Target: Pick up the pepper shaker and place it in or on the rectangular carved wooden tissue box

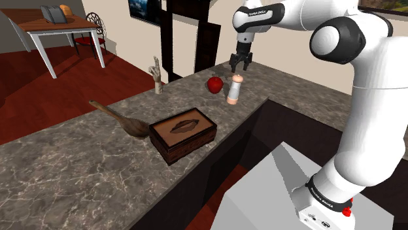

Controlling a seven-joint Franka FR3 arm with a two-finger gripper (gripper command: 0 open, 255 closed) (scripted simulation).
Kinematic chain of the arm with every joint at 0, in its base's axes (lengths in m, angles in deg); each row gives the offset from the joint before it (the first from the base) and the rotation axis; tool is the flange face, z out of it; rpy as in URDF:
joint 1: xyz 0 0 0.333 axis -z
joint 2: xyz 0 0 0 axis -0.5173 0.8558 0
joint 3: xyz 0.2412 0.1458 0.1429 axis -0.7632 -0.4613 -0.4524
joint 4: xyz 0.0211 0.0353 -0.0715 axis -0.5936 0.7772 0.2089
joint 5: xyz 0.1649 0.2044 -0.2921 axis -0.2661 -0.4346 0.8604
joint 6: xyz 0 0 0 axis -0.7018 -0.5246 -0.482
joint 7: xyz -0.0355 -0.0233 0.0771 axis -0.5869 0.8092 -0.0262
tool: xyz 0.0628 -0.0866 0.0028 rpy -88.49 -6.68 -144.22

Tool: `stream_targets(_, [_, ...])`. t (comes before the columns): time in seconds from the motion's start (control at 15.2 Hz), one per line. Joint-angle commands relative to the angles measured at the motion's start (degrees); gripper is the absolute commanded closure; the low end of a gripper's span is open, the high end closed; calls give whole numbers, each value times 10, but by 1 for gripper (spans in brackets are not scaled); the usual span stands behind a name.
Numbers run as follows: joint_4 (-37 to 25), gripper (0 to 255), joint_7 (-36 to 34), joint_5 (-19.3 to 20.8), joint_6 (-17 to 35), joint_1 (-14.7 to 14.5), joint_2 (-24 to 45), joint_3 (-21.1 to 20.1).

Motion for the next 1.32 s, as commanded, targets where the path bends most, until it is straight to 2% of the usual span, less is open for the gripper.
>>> stream_targets(0.0, [-48, 0, 6, -8, -11, 9, 41, -2])
stream_targets(0.46, [9, 0, 8, -9, 47, 6, 42, -3])
stream_targets(0.99, [8, 0, 8, -9, 47, 6, 42, -3])
stream_targets(1.06, [8, 255, 8, -9, 47, 6, 42, -3])
stream_targets(1.25, [8, 255, 8, -9, 47, 6, 42, -3])
